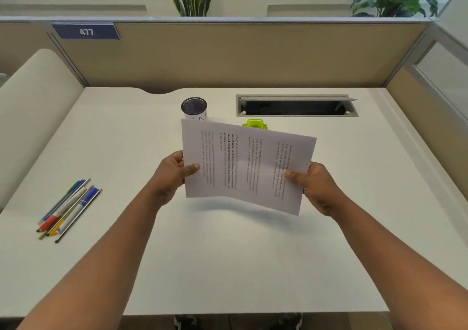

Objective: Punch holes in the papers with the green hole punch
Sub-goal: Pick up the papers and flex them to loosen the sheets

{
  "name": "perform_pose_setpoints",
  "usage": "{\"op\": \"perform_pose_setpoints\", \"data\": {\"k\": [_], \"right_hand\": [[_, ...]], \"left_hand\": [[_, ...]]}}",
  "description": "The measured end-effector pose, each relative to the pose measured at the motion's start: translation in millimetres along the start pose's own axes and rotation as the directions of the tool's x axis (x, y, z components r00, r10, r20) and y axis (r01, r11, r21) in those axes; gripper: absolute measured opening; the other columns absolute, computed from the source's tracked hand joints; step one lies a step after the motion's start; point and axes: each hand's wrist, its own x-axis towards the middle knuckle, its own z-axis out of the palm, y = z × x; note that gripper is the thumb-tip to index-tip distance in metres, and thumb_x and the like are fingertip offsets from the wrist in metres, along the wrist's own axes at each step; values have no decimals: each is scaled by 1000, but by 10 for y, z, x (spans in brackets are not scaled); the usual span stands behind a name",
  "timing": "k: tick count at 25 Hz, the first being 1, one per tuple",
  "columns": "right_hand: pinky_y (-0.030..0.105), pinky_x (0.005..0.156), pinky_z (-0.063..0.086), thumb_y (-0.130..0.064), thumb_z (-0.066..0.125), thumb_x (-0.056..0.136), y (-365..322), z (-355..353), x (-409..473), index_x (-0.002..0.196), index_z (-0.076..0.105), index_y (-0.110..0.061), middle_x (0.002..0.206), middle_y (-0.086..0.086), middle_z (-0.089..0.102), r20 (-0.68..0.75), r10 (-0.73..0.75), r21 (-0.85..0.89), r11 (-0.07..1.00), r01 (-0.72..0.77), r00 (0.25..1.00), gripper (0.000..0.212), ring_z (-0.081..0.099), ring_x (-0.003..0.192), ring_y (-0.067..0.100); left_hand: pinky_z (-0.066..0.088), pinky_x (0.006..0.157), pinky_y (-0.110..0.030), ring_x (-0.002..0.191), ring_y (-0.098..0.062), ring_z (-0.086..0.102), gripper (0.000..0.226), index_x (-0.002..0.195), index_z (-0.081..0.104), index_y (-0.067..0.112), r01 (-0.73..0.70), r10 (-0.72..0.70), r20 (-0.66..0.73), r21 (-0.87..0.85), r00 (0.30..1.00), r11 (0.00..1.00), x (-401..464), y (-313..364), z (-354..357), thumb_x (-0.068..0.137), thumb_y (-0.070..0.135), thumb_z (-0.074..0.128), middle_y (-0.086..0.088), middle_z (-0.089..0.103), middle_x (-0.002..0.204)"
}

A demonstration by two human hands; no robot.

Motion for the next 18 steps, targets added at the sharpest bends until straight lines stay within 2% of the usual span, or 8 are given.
{"op": "perform_pose_setpoints", "data": {"k": [2, 7, 9, 12, 13, 15, 17, 18], "right_hand": [[27, 74, 61, -5, 64, 96, 55, 38, -16, 109, 72, -18, 104, 0, 79, -62, -55, -8, 998, 55, 997, 20, 76, 94, 18], [25, 75, 60, -11, 66, 97, 286, 211, -77, 100, 73, -23, 95, -11, 79, -222, -118, -29, 993, 115, 968, 14, 75, 90, 13], [25, 75, 60, -13, 66, 97, 380, 286, -115, 95, 74, -25, 91, -13, 79, -294, -145, -32, 989, 142, 945, 14, 74, 88, 12], [21, 73, 59, -15, 66, 97, 498, 387, -188, 89, 75, -29, 90, -16, 78, -354, -188, -44, 982, 185, 916, 19, 73, 86, 7], [19, 72, 57, -15, 65, 97, 538, 409, -207, 86, 76, -32, 88, -15, 78, -359, -202, -55, 979, 196, 911, 22, 72, 83, 5], [21, 69, 55, -15, 65, 96, 632, 431, -235, 84, 75, -33, 87, -1, 75, -367, -226, -93, 974, 206, 902, 24, 68, 74, 8], [26, 66, 53, -12, 64, 95, 728, 435, -248, 84, 71, -21, 88, 11, 72, -372, -206, -125, 977, 171, 905, 16, 64, 69, 22], [25, 65, 53, -11, 64, 95, 768, 437, -249, 83, 70, -18, 84, 10, 73, -371, -175, -123, 983, 138, 912, 14, 65, 70, 23]], "left_hand": [[61, 82, -37, 105, -28, 74, 30, 119, 70, 13, -37, 37, -73, -1, 997, 999, -53, -72, 100, 93, -2, 64, -3, 79, 110], [63, 75, -34, 90, -19, 76, 25, 90, 78, 28, -140, 144, -282, 36, 949, 990, -169, -251, 445, 88, 4, 71, 7, 80, 95], [62, 75, -32, 90, -15, 75, 30, 89, 77, 35, -179, 179, -290, 28, 940, 983, -234, -329, 583, 85, 6, 72, 9, 79, 96], [56, 73, -18, 93, -3, 72, 42, 100, 70, 44, -222, 223, -311, 40, 924, 974, -306, -434, 734, 86, 5, 69, 17, 77, 101], [56, 75, -17, 98, -3, 71, 42, 108, 67, 43, -223, 230, -309, 56, 923, 973, -319, -469, 758, 88, 5, 67, 16, 76, 105], [58, 80, -24, 100, -5, 69, 40, 113, 63, 41, -211, 231, -284, 99, 931, 973, -347, -545, 792, 90, 8, 63, 16, 73, 107], [57, 76, -31, 88, -4, 69, 37, 99, 67, 48, -154, 181, -271, 120, 945, 981, -367, -616, 828, 93, 12, 60, 20, 73, 94], [56, 71, -32, 81, -8, 67, 39, 91, 68, 50, -116, 148, -271, 131, 951, 985, -372, -648, 844, 94, 13, 59, 21, 73, 87]]}}
